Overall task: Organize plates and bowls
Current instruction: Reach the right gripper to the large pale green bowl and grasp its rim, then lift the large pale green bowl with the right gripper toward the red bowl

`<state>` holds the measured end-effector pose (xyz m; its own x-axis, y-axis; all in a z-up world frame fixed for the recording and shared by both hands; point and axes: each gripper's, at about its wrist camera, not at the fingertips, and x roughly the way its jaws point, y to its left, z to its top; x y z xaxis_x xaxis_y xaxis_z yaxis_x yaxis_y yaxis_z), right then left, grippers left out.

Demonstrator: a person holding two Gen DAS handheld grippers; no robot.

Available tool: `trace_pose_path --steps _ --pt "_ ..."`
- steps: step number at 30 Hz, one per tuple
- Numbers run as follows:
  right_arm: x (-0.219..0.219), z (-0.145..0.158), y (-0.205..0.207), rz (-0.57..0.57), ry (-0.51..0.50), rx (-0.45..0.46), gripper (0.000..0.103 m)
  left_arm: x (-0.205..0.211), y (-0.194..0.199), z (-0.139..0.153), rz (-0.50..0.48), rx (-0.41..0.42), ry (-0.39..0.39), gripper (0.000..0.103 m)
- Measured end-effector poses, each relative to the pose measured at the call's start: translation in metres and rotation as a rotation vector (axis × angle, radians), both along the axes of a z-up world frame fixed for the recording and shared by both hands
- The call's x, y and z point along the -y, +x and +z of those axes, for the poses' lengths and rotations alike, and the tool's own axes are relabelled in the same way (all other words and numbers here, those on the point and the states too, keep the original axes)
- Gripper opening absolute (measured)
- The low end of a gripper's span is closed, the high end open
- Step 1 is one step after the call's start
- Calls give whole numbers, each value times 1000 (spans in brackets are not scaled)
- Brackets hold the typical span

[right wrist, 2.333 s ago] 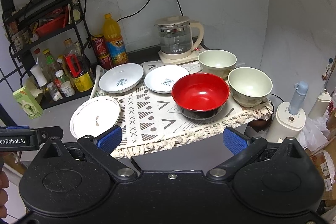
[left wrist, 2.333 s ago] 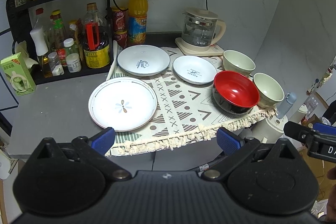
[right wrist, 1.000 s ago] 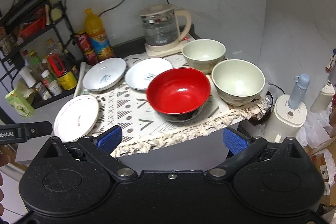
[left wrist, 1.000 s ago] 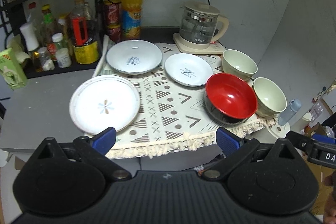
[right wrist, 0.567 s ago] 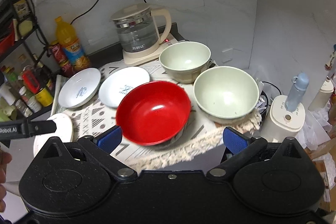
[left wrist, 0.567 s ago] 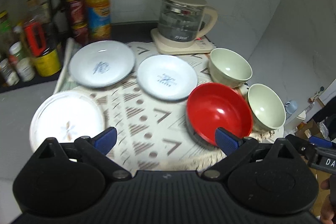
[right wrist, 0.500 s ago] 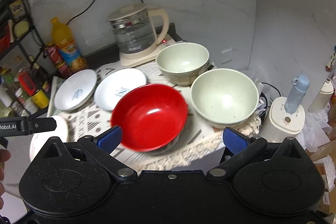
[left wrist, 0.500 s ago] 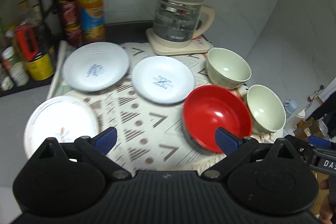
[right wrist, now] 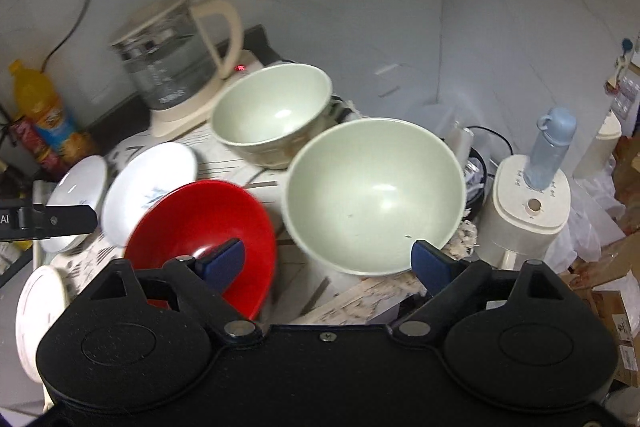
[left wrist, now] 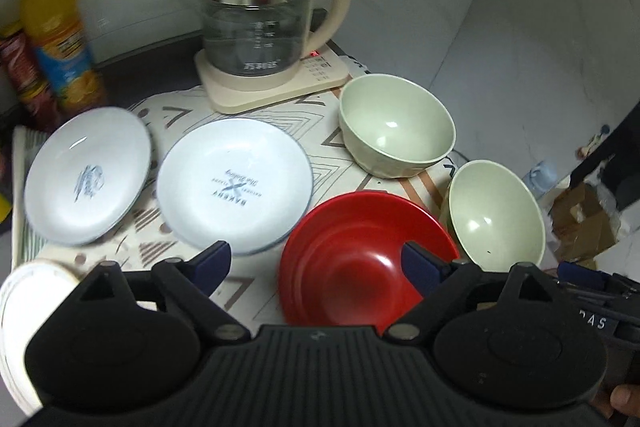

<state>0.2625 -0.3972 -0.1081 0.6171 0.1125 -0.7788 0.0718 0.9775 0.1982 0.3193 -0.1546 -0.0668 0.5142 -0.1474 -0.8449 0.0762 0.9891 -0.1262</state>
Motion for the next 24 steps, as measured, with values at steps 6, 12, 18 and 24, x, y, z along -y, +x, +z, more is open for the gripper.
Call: trace_pose_path --steps 6,12,18,24 --pt "23 -8 14 -73 12 -25 78 23 28 -16 -48 -43 16 79" --pt "39 -18 29 -92 6 -47 72 48 46 -22 -74 -70 13 67" --pt "59 -31 42 -116 38 -82 63 71 63 -24 -91 -74 -19 56" --pt "69 -42 47 -135 46 -119 56 100 79 -35 -141 -106 -51 47"
